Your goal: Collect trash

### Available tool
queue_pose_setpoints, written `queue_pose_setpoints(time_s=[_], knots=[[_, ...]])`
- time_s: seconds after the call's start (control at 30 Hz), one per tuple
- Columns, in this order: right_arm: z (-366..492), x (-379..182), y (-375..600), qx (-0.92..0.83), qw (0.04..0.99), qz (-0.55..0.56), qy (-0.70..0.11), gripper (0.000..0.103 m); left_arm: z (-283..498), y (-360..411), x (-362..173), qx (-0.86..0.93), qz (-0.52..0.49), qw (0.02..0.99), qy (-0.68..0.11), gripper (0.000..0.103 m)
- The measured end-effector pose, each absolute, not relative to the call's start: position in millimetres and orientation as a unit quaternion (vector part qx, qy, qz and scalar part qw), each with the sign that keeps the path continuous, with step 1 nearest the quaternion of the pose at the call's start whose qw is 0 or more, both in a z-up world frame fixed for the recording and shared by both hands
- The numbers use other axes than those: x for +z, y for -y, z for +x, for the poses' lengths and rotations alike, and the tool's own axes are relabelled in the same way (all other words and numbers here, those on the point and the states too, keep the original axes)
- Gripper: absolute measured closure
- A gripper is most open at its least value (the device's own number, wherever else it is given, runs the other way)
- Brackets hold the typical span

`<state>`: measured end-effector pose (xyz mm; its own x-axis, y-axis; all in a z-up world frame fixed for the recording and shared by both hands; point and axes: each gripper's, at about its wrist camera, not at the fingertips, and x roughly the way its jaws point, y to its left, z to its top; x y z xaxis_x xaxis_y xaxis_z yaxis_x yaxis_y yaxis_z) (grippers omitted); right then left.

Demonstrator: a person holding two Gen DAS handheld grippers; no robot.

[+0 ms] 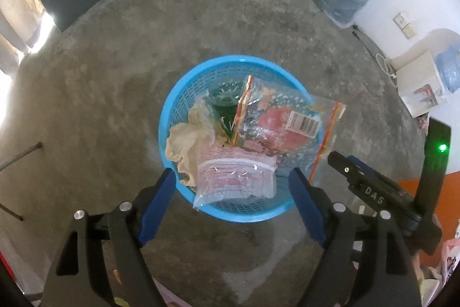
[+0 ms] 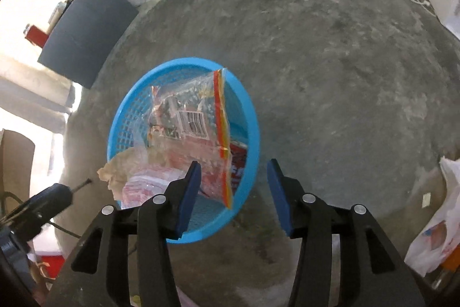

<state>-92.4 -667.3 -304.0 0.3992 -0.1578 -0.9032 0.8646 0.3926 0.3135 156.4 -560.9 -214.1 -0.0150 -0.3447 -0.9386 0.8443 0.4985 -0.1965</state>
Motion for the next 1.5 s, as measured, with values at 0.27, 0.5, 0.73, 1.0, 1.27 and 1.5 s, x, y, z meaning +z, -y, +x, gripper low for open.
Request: queue_pose_setpoints(time_s=[0.27,0.5,0.73,1.0,1.27,1.5], knots=[[-123.2,-273.2,656.2,-0.349,0.743,0.438,-0.367,0.057,116.3,511.7,-112.2,-0.513,0.227,0.690,-0.458,0.022],[-124.8,-248.0,627.0,-0.300,0.773,0.440,-0.345,0.056,90.3,411.2,-26.7,-0.524,0.192,0.730,-0.395,0.014],[-95.8,-169.2,577.7,-0.253,0.837,0.372,-0.312,0.046,92.6,287.2,8.8,-0.446,0.148,0.792,-0.389,0.010],[-63.0,-78.8,468.3,-0.211,0.907,0.218,-0.290,0.014,79.7,161.5,27.4,-0.355,0.109,0.870,-0.326,0.006],[-43.4,-51.5,374.4,-0.220,0.918,0.110,-0.312,0.008,73.5,122.3,28.8,-0.317,0.063,0.900,-0.292,0.006],[-42.0,-56.0,326.2,-0.232,0.916,0.034,-0.325,0.008,73.6,117.6,23.5,-0.298,0.073,0.911,-0.274,0.006]])
